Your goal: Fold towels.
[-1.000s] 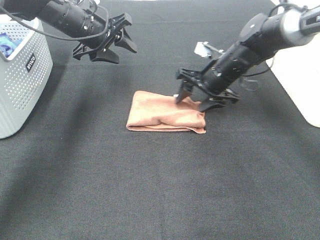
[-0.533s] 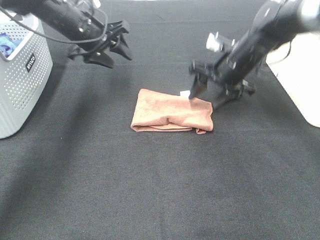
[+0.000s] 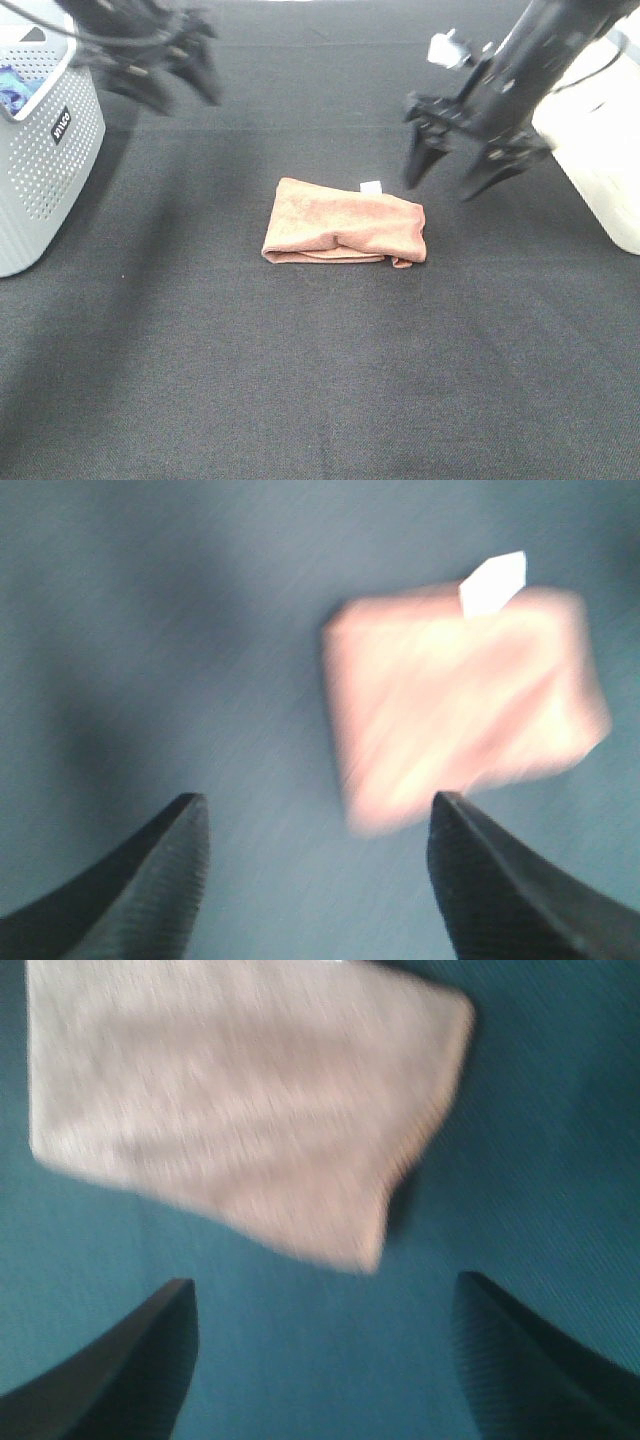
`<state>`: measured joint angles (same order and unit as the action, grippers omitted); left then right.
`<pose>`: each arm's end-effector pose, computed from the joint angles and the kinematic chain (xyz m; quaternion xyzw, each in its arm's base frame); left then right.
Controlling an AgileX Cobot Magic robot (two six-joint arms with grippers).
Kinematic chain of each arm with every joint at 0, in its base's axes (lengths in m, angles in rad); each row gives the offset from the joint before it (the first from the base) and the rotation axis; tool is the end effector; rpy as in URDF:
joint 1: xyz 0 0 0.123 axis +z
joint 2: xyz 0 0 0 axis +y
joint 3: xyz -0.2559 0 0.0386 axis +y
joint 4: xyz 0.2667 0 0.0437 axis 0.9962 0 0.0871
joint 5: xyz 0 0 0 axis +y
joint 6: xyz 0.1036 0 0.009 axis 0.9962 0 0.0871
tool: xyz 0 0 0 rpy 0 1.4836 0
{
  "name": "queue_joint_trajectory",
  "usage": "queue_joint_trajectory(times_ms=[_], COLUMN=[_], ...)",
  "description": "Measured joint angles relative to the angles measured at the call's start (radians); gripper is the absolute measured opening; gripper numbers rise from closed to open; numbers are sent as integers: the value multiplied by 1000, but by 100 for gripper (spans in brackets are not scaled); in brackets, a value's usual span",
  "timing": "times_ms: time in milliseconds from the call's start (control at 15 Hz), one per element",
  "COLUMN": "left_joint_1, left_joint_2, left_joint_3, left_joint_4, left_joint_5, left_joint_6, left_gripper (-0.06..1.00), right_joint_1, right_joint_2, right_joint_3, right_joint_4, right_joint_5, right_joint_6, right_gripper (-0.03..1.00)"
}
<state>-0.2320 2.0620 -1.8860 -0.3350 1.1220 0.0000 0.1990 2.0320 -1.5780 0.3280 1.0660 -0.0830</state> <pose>0.4426 -0.1362 0.2346 0.0683 0.9687 -0.1801 0.1567 0.4091 0.1124 0.1588 -0.0701 0.9842 0.1517 0.0593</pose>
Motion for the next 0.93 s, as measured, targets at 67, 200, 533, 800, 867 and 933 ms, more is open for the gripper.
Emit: queue_joint_trajectory(times_ms=[67,200,533,800,867,933], left_joint_1=[-1,-12,-77,-80,-80,-80], left_joint_2=[-36,-111,-451,-686,-765,-855], left_joint_3=[0,0,219,503,598,694], left_joint_4=[62,177,345,349,352,352], left_joint_5=[46,86,89,90,91,90], left_joint_6=[-28,-75,-142,-154,-155,-157], left_gripper=[62,62,62,62,62,62], right_joint_1=[0,0,0,0,0,0], right_joint_2=[-35,-130,-427,-609,-671,-741], right_joint_3=[10,61,303,463,517,579], right_joint_4=[-23,-64,-171,-178,-178,-178], right_joint_5=[14,17,21,22,22,17], right_joint_6=[11,27,62,68,68,68], right_gripper=[68,68,68,68,68,68])
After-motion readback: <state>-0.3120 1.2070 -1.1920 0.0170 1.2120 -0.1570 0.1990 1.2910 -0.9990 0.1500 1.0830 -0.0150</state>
